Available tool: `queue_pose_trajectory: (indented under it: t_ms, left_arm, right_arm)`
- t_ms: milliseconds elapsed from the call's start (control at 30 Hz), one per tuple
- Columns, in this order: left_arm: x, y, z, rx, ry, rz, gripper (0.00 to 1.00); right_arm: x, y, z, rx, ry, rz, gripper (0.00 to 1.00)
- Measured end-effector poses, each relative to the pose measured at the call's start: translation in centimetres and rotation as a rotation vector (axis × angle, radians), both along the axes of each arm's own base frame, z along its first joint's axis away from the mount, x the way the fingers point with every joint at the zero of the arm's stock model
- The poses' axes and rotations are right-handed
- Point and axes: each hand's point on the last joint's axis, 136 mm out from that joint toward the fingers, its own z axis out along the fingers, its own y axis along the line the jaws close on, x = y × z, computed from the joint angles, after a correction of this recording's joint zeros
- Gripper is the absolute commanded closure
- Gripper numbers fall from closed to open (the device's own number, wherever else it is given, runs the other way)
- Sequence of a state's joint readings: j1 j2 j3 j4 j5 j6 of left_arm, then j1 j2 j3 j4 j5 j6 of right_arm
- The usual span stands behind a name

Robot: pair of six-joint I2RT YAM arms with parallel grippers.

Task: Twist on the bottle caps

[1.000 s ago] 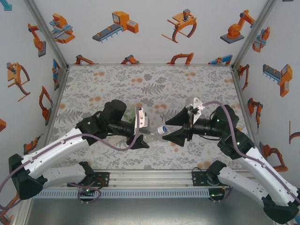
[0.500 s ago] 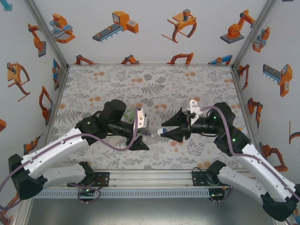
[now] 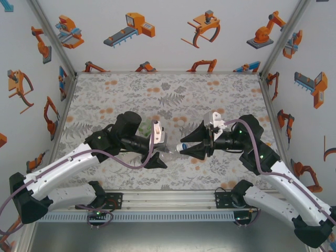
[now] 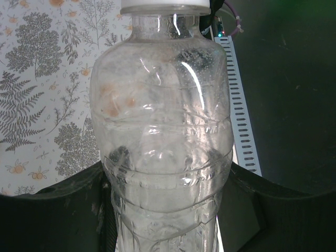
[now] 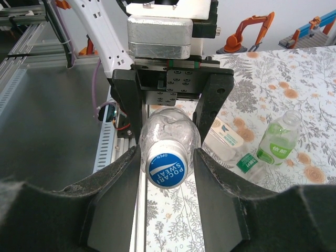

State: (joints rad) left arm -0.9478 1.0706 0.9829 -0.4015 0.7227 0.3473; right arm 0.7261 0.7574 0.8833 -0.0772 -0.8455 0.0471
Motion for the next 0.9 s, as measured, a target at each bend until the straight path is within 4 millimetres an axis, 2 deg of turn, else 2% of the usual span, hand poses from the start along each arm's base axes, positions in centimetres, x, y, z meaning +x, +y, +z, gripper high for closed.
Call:
queue_pose_trajectory:
  t_ms: [500,567,667,767,900]
  left_arm:
    - [0.0,0.0,0.2,-0.003,-0.002,0.0,1.0]
    - [0.0,0.0,0.2,-0.004,-0.003,0.0,1.0]
    - [0.0,0.1,0.3,-0.005,-0.006,0.004,1.0]
    - [0.2,0.1,0.4,-0.006,-0.013,0.015,1.0]
    - [0.7,0.2,0.5,-0.001,-0.033,0.047,1.0]
  right_arm:
    - [0.0,0.1,-0.3,-0.005,0.01,0.003,0.58]
    - [0.0,0.1,-0.3,-0.005,0.011,0.003,0.63]
    - [0.1,0.1,-0.3,-0.004,0.011,-0.001,0.77]
    - [0.3,0.1,-0.2,0.002,0.012,-0.01,0.98]
    - [1.0,0.1,-0.3,0.018,0.04,-0.051,1.0]
